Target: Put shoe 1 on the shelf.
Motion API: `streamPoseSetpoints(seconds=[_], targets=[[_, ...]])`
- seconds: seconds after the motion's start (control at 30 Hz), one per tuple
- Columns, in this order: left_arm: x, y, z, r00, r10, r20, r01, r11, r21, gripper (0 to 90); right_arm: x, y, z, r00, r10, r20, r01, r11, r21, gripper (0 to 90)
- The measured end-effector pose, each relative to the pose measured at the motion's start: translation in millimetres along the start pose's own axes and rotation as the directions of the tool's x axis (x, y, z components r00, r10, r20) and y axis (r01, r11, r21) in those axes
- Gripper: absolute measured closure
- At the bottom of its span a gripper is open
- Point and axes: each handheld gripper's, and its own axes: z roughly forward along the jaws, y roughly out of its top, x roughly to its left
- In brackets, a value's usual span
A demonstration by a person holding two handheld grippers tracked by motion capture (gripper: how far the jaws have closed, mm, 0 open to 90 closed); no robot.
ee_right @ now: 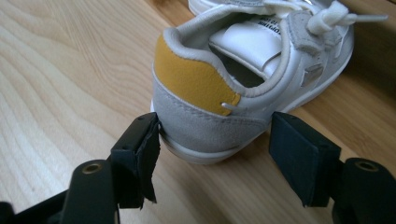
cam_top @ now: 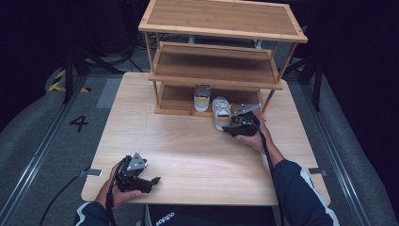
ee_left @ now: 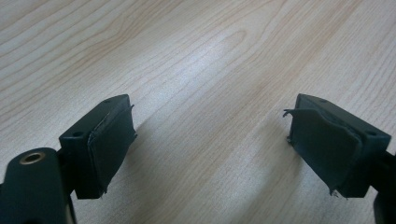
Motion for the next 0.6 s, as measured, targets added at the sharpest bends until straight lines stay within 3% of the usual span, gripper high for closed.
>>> streamPoseSetpoints(seconds=[0.17,0.33,0.47,0.6], targets=[[1.0,1.4,1.2,1.0000,0.004,0.007,-0.004,1.0000,0.001,14.0,-7.9,8.7,3.1,0.9984,0.039,0.040,-0.037,0.998,-0.042,42.0],[2.1,2.2,2.0,0.9998,0.009,0.017,-0.009,1.0000,0.003,13.8,-7.8,19.6,13.3,0.9944,0.028,0.102,-0.025,0.999,-0.027,43.0],[2.0,2.2,2.0,0.9998,0.008,0.017,-0.008,1.0000,0.003,13.8,-7.8,27.3,20.3,0.9875,0.037,0.153,-0.035,0.999,-0.018,44.5],[2.0,2.1,2.0,0.9998,0.007,0.017,-0.007,1.0000,0.004,13.8,-12.3,35.9,26.5,0.9828,0.065,0.173,-0.064,0.998,-0.011,44.7]])
